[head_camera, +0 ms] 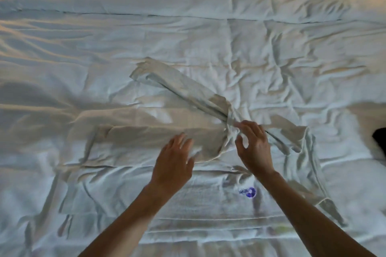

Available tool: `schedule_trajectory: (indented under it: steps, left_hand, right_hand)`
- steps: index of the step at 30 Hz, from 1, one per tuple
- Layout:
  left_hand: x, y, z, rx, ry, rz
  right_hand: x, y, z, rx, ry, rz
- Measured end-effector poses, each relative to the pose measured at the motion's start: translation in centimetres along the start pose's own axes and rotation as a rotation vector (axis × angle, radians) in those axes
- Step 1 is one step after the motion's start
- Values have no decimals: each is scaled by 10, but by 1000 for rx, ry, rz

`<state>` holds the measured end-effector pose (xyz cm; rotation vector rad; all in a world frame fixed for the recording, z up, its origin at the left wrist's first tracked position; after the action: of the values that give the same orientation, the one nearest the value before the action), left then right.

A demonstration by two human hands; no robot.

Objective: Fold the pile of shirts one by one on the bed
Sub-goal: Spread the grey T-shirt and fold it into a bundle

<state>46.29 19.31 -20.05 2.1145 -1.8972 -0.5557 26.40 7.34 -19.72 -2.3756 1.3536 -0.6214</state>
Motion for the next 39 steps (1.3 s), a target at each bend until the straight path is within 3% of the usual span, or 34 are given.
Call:
schedule_trajectory:
  steps: [2,6,8,11,16,19,23,26,28,30,32,33,36,39]
  left_hand:
    - [15,28,27,-45,9,85]
    - [23,31,81,13,-36,-3]
    - [20,29,95,51,-31,-38]
    - [15,29,106,129,-26,-25]
    - [16,31,116,232,-7,-75]
    - [18,33,109,139,26,-84]
    - [50,35,49,-182,259,-208]
    - [101,49,16,-40,338,-108]
    - [142,62,12,31,160,68]
    - [175,68,21,143,-232,164]
    - [191,66,30,451,-570,190]
    - [194,63,32,606,-646,192]
    - [195,62,21,867,-620,168]
    - [186,63,-16,872,-376,144]
  right_hand:
    - [21,22,-11,-87,0,108]
    - [44,63,-9,-110,-380,443]
    - [33,71,-11,-108,-430,478]
    - [4,76,-13,-78,-400,390]
    - [-33,68,-34,20,40,69]
    - [-58,64,-14,-116,-82,40]
    - [-87,70,18,-170,-332,158]
    - [-98,72,32,-257,-399,160]
    - [-99,74,38,-305,-436,176]
    - [-98,76,41,-315,-463,197]
    - [-99,77,44,-328,-480,212]
    - [-100,78,45,-335,-480,214]
    - [-101,80,46,-339,-469,219]
    - [-101,82,47,-345,-475,226]
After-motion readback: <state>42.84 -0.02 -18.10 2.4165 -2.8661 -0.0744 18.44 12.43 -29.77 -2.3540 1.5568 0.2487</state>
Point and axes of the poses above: each hand's wrist, its own x-axis towards the middle knuckle, its own z-axis out of the palm, y = z × x, the point moved 5 cm from there along x, towards the middle knuckle, and after that the axes turned 8 degrees about -y, right-handed, at the moved point
